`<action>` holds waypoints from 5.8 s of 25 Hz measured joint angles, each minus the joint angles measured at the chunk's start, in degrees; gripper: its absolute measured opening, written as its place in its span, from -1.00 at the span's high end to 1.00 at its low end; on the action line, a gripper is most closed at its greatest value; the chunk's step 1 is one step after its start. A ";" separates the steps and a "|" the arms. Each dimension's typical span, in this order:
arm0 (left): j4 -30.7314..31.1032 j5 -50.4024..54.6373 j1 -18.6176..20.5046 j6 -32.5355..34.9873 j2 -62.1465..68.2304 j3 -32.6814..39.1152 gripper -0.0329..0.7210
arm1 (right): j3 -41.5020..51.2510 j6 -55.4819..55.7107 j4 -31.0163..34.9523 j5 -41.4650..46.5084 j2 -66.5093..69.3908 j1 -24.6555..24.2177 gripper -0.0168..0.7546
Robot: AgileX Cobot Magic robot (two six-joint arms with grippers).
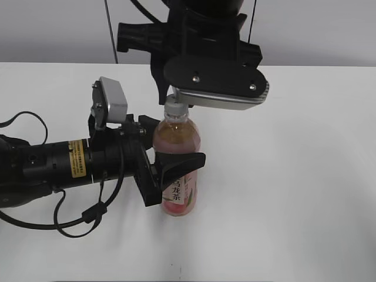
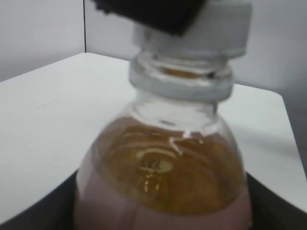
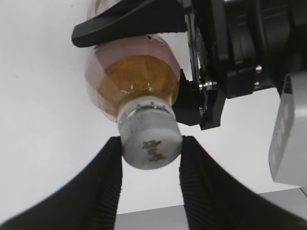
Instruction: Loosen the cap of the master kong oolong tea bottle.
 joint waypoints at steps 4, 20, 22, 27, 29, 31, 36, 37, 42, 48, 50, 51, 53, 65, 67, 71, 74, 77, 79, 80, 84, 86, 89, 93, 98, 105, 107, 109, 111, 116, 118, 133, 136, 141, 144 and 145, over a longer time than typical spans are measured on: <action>0.00 0.20 0.00 -0.05 0.00 0.00 -0.30 | -0.05 -0.20 0.00 0.02 0.00 0.00 0.23; 0.11 0.26 -0.05 0.00 0.00 -0.04 -0.30 | -0.05 -13.83 1.35 0.02 0.00 0.00 0.23; 0.11 0.26 -0.05 0.00 0.00 -0.04 -0.30 | -0.05 -13.90 1.24 0.02 0.00 0.00 0.23; 0.13 0.26 -0.05 0.00 0.00 -0.04 -0.30 | -0.05 -13.28 1.23 0.02 -0.23 0.00 0.23; 0.24 0.20 -0.05 0.00 0.00 -0.04 -0.30 | -0.05 -12.68 1.18 0.02 -0.35 0.00 0.23; 0.28 -0.07 -0.05 0.00 0.00 -0.04 -0.30 | 0.00 -12.40 1.18 0.02 -0.61 0.00 0.23; -0.21 0.04 -0.05 -0.56 0.12 -0.04 -0.30 | -0.27 -11.64 1.82 0.33 -2.26 0.00 0.23; -0.55 0.04 -0.05 -0.64 0.12 -0.04 -0.30 | -0.42 -11.26 1.89 0.37 -2.66 0.00 0.23; -0.78 0.04 -0.05 -0.77 0.12 -0.04 -0.30 | -0.52 -8.13 1.83 0.44 -2.96 0.00 0.24; -0.82 0.10 -0.05 -0.83 0.12 -0.04 -0.30 | -0.52 6.21 -3.46 0.44 -2.96 -0.49 0.24; -0.82 0.10 -0.05 -0.83 0.12 -0.04 -0.30 | -0.52 14.55 -5.26 0.47 -2.96 -1.19 0.24; -0.82 0.10 -0.05 -0.83 0.12 -0.04 -0.30 | -0.52 18.95 -6.26 0.47 -2.96 -1.65 0.24; -0.82 0.10 -0.05 -0.83 0.12 -0.04 -0.30 | -0.52 27.80 -7.27 0.56 -2.96 -3.28 0.24; -0.82 0.10 -0.05 -0.83 0.12 -0.04 -0.30 | 1.06 77.05 -6.96 0.75 -2.96 -19.15 0.24; -0.82 0.04 -0.05 -0.83 0.12 -0.04 -0.30 | 2.44 86.01 -6.61 0.73 -2.96 -21.52 0.24; -0.82 0.08 -0.05 -0.83 0.12 -0.04 -0.30 | 8.03 99.98 -6.32 0.73 -2.96 -23.91 0.24; -0.82 0.10 -0.05 -0.83 0.12 -0.04 -0.30 | 15.05 107.65 -6.97 0.73 -2.96 -24.15 0.24; -0.82 0.04 -0.05 -0.83 0.12 -0.04 -0.30 | 22.10 115.38 -7.48 -0.16 -2.90 -24.15 0.24; -0.82 0.09 -0.05 -0.83 0.12 -0.04 -0.30 | 27.11 118.39 -7.73 -3.66 -2.90 -24.15 0.24; -0.82 0.09 -0.05 -0.83 0.12 -0.04 -0.30 | 29.59 119.77 -7.80 -5.11 -2.90 -24.15 0.24; -0.82 0.09 -0.05 -0.83 0.12 -0.04 -0.30 | 37.44 123.28 -7.82 -13.47 -2.90 -24.15 0.24; -0.82 0.09 -0.05 -0.83 0.12 -0.04 -0.30 | 39.94 125.09 -7.86 -17.86 -2.90 -24.15 0.24; -0.82 0.04 -0.05 -0.83 0.12 -0.04 -0.30 | 41.31 128.72 -7.86 -23.28 -2.72 -24.15 0.24; -0.82 0.04 -0.05 -0.83 0.12 -0.04 -0.30 | 41.48 130.28 -7.81 -25.01 -0.85 -24.15 0.24; -0.82 0.04 -0.05 -0.83 0.12 -0.04 -0.30 | 41.54 130.55 -5.63 -24.01 1.76 -24.15 -0.08; -0.82 0.04 -0.05 -0.83 0.12 -0.04 -0.30 | 38.68 137.92 -5.05 -17.67 -1.20 -24.19 -0.53; -0.82 0.04 -0.05 -0.83 0.12 -0.04 -0.30 | 38.53 139.45 -5.05 -13.68 -4.90 -24.19 -0.54; -0.82 0.09 -0.05 -0.83 0.12 -0.04 -0.30 | 38.48 140.44 -5.05 -8.57 -9.10 -24.19 -0.54; -0.82 0.09 -0.05 -0.83 0.12 -0.04 -0.30 | 38.94 141.33 -4.99 -5.03 -13.97 -24.19 -0.54; -0.82 0.09 -0.05 -0.83 0.12 -0.04 -0.30 | 43.83 141.98 -4.81 -3.93 -29.68 -24.19 -0.54; -0.82 0.14 -0.05 -0.83 0.12 -0.04 -0.30 | 47.53 142.21 -4.77 -5.37 -35.67 -24.19 -0.54; 0.57 -0.46 -0.05 -0.79 0.12 -0.04 -0.55 | 68.07 140.73 -3.79 -11.31 -80.63 -24.19 -0.54; 0.80 -0.51 -0.05 -0.79 0.12 -0.04 -0.56 | 69.41 140.67 -3.79 -11.54 -86.03 -24.19 -0.54; 0.91 -0.51 -0.05 -0.79 0.12 -0.04 -0.62 | 69.48 140.61 -3.79 -11.98 -89.17 -24.19 -0.54; 0.91 -0.51 -0.05 -0.79 0.12 -0.04 -0.64 | 69.48 140.61 -3.49 -12.04 -89.17 -24.19 -0.54; 0.91 -0.51 -0.05 -0.79 0.02 -0.04 -0.64 | 69.48 140.61 -3.49 -12.10 -89.17 -24.19 -0.54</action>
